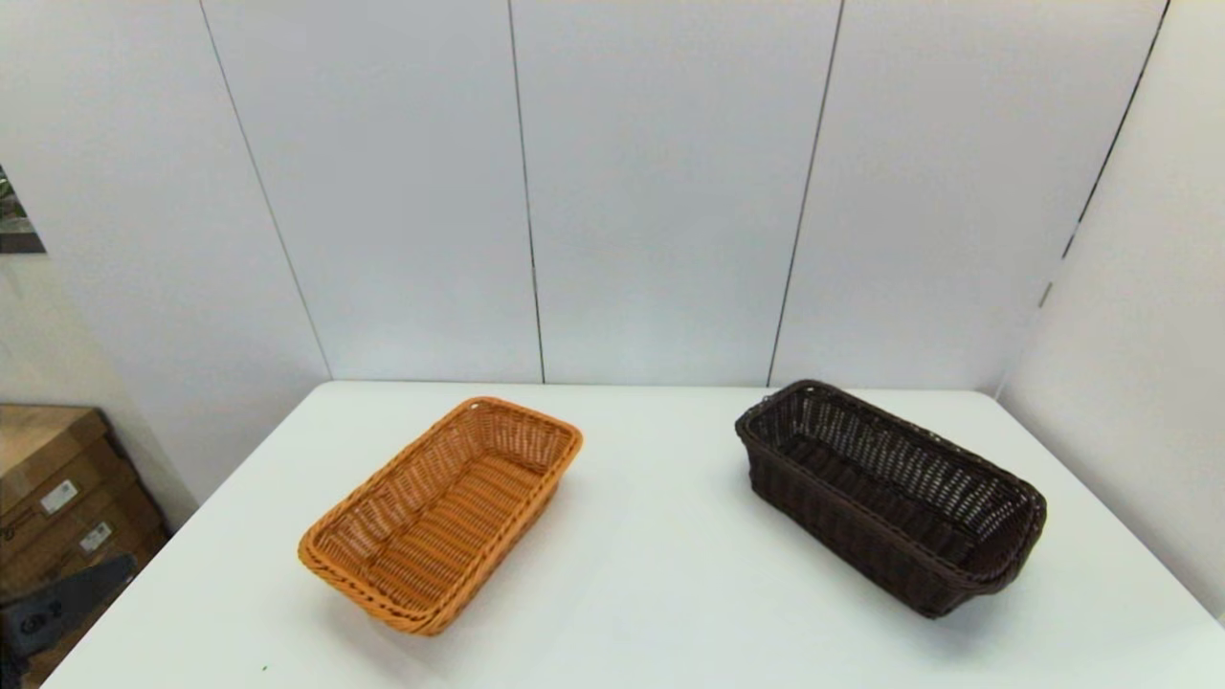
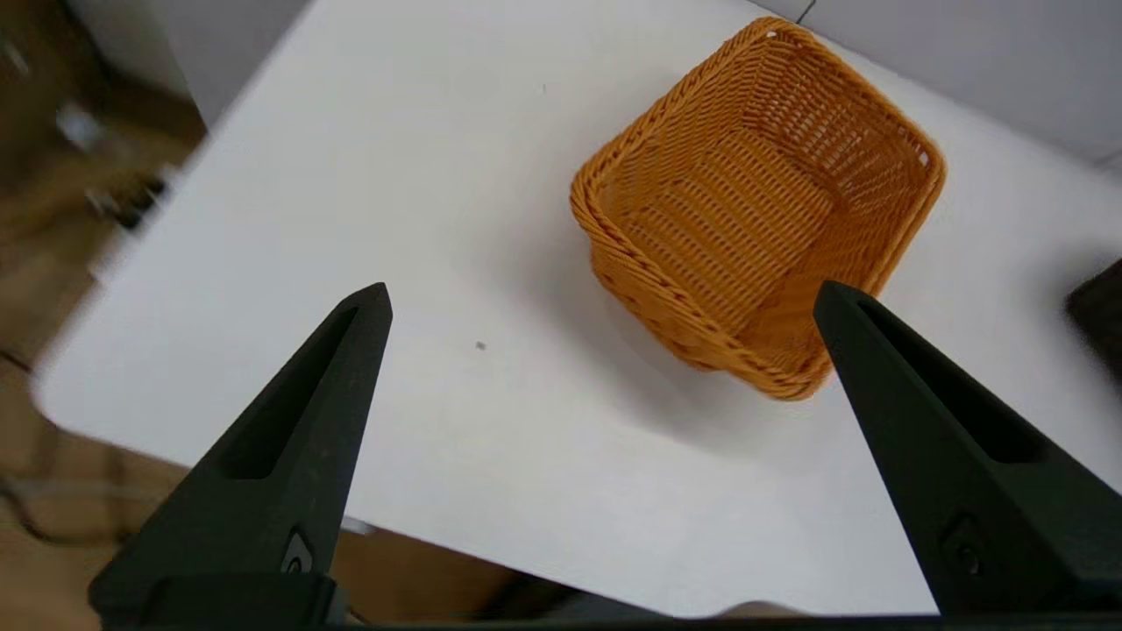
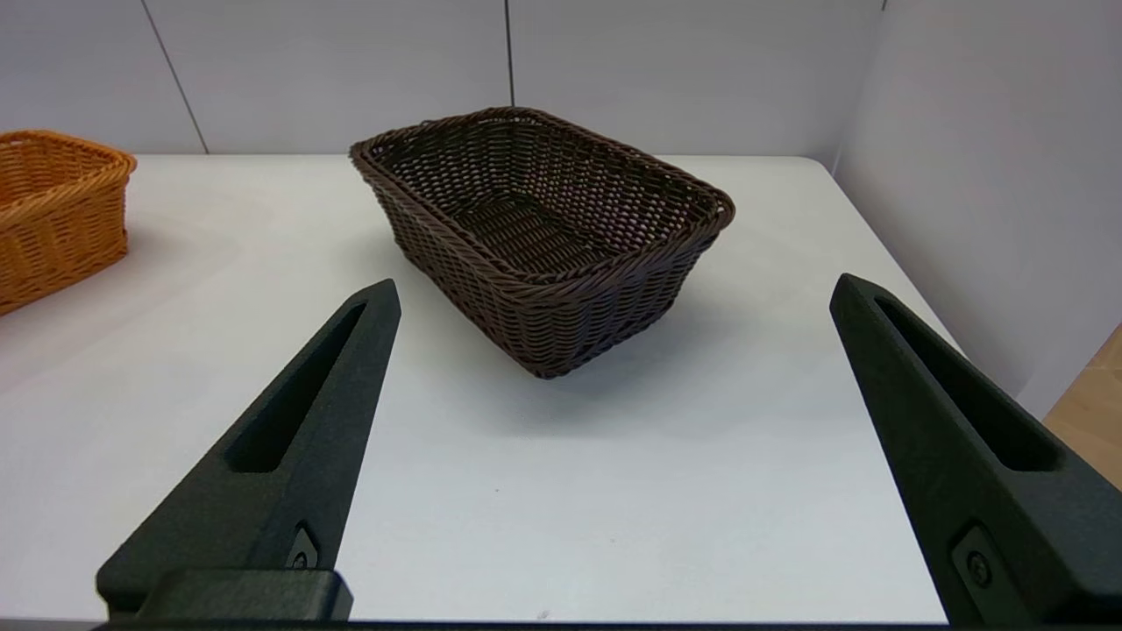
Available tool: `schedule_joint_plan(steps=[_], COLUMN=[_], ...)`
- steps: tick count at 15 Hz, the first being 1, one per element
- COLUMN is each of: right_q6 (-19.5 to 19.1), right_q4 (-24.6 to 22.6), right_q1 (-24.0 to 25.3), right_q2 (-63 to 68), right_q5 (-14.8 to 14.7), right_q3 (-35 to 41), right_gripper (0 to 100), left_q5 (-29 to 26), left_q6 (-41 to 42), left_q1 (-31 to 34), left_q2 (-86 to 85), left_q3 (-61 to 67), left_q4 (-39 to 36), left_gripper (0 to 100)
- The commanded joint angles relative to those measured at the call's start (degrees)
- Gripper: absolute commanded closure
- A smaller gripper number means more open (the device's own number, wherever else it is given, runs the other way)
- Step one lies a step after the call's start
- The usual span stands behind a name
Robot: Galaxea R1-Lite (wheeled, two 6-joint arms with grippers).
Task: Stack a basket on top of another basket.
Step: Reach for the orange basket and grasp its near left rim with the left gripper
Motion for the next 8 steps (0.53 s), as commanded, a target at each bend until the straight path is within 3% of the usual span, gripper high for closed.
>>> schedule_joint_plan(steps=[1,8], right_q6=[0.0,0.0], right_q4=[0.0,0.0], right_q1=[0.0,0.0], right_q2=[0.1,0.1], right_q5=[0.0,0.0], right_q3=[-0.1,0.0], right_gripper=[0,0], left_q5=[0.0,0.0], left_q6=[-14.6,-38.0], left_q1=[-0.2,-10.9], left_q2=[4.7,19.0], left_q3=[-0.6,-4.8], left_q4=[2.5,3.9], left_gripper=[0,0])
